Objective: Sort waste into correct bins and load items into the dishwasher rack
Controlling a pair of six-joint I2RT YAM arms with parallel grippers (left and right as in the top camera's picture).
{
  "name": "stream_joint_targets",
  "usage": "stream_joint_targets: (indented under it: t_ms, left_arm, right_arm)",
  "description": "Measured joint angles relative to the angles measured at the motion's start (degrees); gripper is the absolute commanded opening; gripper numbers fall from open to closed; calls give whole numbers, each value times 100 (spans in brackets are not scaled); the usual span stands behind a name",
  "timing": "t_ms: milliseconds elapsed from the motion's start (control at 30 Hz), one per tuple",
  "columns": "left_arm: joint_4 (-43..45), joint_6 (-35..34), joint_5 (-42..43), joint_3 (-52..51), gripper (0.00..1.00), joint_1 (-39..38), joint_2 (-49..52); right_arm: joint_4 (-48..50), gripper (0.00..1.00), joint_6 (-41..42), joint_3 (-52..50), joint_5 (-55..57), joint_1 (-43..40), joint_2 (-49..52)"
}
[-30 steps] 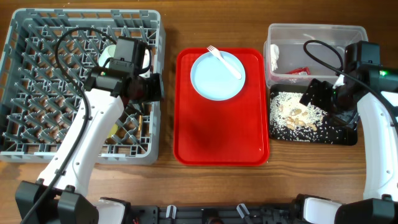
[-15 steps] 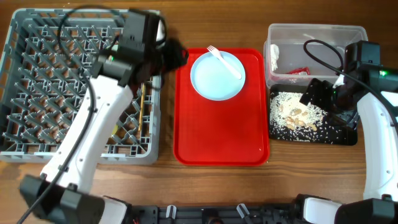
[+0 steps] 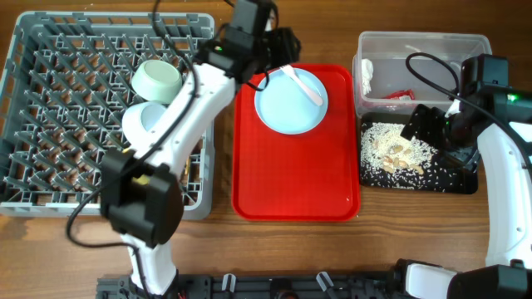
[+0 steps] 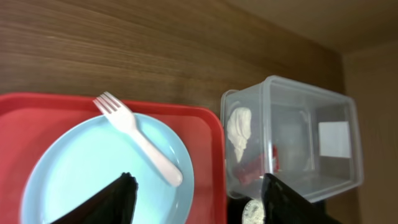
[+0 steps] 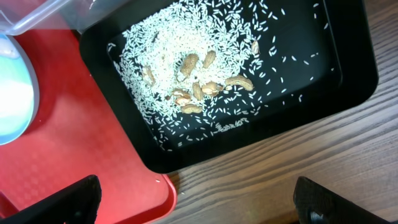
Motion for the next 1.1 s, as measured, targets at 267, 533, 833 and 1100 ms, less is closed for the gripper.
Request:
stream_joint_targets:
  t_ms: [267, 533, 833, 1100]
  left_arm:
    - [553, -90, -293, 4, 72, -153, 785]
    - [960, -299, -435, 4, 70, -151, 1353]
    - [1062, -341, -466, 4, 70, -151, 1799]
    - [1156, -391, -522, 11, 59, -151, 1926]
  right_arm:
    - [-4, 100, -22, 0, 0, 0, 0]
    - [-15, 100, -46, 0, -2, 0, 0]
    - [-28, 100, -63, 0, -2, 0, 0]
    - [-28, 100, -63, 0, -2, 0, 0]
